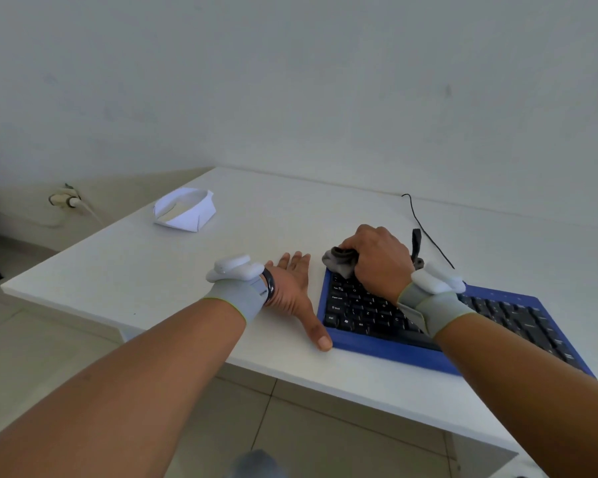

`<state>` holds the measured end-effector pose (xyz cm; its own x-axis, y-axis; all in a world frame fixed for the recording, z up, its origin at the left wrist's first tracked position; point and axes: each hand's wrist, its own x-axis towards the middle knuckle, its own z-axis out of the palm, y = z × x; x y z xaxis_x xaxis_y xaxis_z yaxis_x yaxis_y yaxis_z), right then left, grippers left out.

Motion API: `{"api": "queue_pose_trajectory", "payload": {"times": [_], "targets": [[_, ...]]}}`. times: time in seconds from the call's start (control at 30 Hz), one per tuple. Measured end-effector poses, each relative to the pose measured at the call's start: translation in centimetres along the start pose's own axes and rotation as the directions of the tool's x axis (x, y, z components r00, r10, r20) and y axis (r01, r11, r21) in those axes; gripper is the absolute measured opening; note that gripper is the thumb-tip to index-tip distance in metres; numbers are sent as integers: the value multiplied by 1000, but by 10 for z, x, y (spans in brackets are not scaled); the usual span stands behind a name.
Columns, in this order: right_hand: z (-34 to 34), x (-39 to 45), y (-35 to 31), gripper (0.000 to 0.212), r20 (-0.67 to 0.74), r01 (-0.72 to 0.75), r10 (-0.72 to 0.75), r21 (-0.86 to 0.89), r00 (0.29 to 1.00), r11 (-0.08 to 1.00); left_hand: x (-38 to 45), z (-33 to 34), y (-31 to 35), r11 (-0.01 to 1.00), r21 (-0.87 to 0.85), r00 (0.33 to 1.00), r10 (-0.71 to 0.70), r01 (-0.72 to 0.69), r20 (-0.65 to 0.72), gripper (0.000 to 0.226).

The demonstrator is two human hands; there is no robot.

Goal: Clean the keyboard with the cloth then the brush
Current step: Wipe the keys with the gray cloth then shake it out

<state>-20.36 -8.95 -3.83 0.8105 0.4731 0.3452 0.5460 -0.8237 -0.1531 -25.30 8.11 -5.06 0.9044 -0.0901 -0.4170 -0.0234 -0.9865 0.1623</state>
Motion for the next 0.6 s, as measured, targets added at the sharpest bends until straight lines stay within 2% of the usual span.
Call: {"api": "queue_pose_trajectory", "payload": {"times": [0.17,0.27,0.33,0.5,0.6], "targets": [[-14,-24,-5,47,71,70,-72,29,995,997,1,3,-3,1000,-20,1000,13,-13,-7,158],[-24,-50,-12,45,112,126,-126,12,986,992,3,3,-3,1000,-24,1000,14,-14,-5,157],[-23,-55,-13,42,89,144,-144,13,986,990,3,3,-3,1000,-21,1000,17,-17,-5,157],[-8,-24,-4,36,19,83,-83,20,996,996,4,4,-5,999,-23,1000,23,-23,-4,158],[-9,-6,1,30,51,40,-42,33,998,999,3,4,-4,999,-30,1000,20,-20,-10,157]]}}
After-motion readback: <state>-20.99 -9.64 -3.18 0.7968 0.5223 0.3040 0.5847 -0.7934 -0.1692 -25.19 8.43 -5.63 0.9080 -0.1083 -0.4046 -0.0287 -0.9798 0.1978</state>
